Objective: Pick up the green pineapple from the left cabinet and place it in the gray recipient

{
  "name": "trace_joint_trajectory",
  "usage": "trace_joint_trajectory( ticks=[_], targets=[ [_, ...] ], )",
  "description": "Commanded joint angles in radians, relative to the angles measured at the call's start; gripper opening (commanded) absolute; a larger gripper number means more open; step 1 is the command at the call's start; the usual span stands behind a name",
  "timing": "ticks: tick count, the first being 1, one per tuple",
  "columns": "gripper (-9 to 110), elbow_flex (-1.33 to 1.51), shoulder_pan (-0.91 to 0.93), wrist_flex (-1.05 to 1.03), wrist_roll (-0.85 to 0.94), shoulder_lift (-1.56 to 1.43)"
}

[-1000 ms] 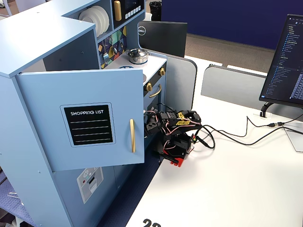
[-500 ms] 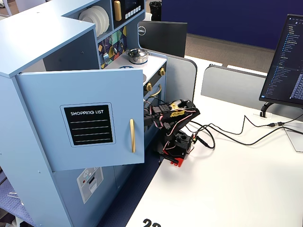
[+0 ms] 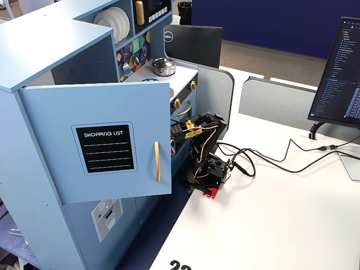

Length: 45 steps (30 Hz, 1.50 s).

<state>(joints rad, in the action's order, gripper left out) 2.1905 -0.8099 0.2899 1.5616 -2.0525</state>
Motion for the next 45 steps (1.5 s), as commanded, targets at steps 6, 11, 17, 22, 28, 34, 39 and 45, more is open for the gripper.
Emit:
trace_joint_trajectory(
  ticks=[6, 11, 17, 22, 28, 34, 39, 45],
  targets=[
    [37, -0.299, 0.04, 0.032, 0.048, 0.221],
    [20, -0.443, 0.026, 0.031, 0.167, 0.347],
    [0, -0.385, -0.069, 0.14, 0.183, 0.253],
    [0, -0.083, -0.146, 0.278, 0.327, -0.043],
    [0, 0.239, -0.252, 0.132, 0.457, -0.583],
    [0, 0.31, 0.077, -0.084, 0.4, -0.965],
    [0, 0.166, 0.534, -0.348, 0.17, -1.022],
    [0, -0.1, 0.769, -0.443, 0.11, -0.696]
  ],
)
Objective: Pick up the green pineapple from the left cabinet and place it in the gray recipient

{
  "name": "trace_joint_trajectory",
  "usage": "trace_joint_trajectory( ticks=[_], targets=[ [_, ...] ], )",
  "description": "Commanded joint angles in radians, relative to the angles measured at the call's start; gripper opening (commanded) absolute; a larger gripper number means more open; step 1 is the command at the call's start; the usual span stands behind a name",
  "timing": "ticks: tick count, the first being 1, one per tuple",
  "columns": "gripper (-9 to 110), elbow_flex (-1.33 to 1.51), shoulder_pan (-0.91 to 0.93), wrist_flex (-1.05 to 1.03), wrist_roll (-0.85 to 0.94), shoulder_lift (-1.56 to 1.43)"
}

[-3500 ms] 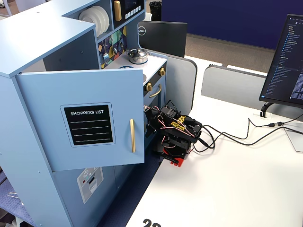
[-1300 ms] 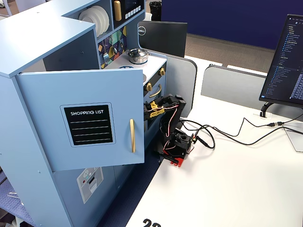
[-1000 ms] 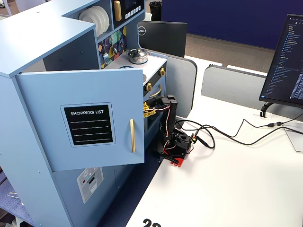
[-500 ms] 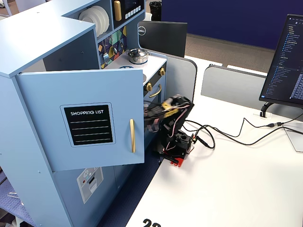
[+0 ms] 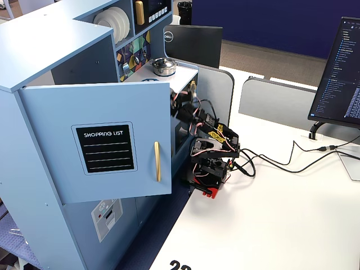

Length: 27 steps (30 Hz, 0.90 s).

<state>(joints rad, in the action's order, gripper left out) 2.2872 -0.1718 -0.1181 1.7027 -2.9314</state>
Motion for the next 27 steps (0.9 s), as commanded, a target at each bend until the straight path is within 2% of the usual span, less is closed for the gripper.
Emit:
trace_joint_trajectory(
  ticks=[1, 8, 11, 13, 17, 20, 27],
  targets=[
    [0, -0.241, 0.141, -0.029, -0.015, 0.256],
    [0, -0.495, 0.169, 0.086, 0.005, 0.723],
    [0, -0.588, 0.178, 0.058, 0.028, 0.854],
    [5, -0.626, 0.198, 0.046, 0.031, 0.913],
    [24, -0.63, 0.215, 0.043, -0.063, 0.925],
    [35, -0.581, 0.216, 0.006, -0.103, 0.871],
    [39, -0.603, 0.221, -0.041, -0.123, 0.824]
  ],
)
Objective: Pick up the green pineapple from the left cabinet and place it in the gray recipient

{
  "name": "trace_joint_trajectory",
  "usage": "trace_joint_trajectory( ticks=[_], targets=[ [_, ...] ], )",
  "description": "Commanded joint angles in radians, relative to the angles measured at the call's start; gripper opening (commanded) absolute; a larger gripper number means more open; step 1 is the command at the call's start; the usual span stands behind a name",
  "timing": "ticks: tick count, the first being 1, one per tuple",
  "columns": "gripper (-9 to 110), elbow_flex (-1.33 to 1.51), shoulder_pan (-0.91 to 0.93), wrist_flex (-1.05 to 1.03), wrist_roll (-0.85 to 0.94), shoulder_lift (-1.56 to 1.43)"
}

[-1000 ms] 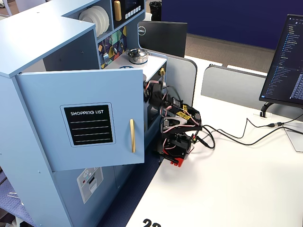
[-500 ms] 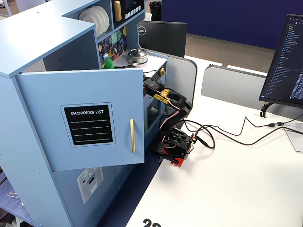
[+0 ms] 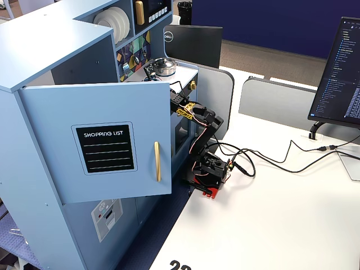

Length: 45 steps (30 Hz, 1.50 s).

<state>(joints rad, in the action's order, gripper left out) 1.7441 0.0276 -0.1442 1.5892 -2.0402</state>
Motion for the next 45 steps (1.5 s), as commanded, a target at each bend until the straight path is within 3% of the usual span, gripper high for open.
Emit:
trace_joint_trajectory(
  ticks=[1, 4, 8, 11, 15, 21, 24, 29, 33, 36, 45],
  targets=[
    [39, -0.069, 0.015, -0.015, -0.006, -0.087],
    [35, -0.058, -0.005, -0.161, 0.026, -0.249],
    [29, 0.064, -0.035, -0.634, 0.066, -0.615],
    [26, 0.259, -0.037, -0.877, 0.081, -0.856],
    [22, 0.589, -0.032, -1.04, 0.077, -1.065],
    [15, 1.098, -0.037, -0.893, 0.002, -1.127],
    [11, 1.216, -0.054, -0.847, -0.018, -1.111],
    [4, 1.256, -0.054, -1.063, -0.025, -1.137],
    [4, 1.258, -0.038, -1.345, 0.137, -1.138],
    [6, 1.258, -0.049, -1.382, -0.106, -1.138],
    [6, 1.258, -0.034, -1.385, -0.078, -1.138]
  ],
)
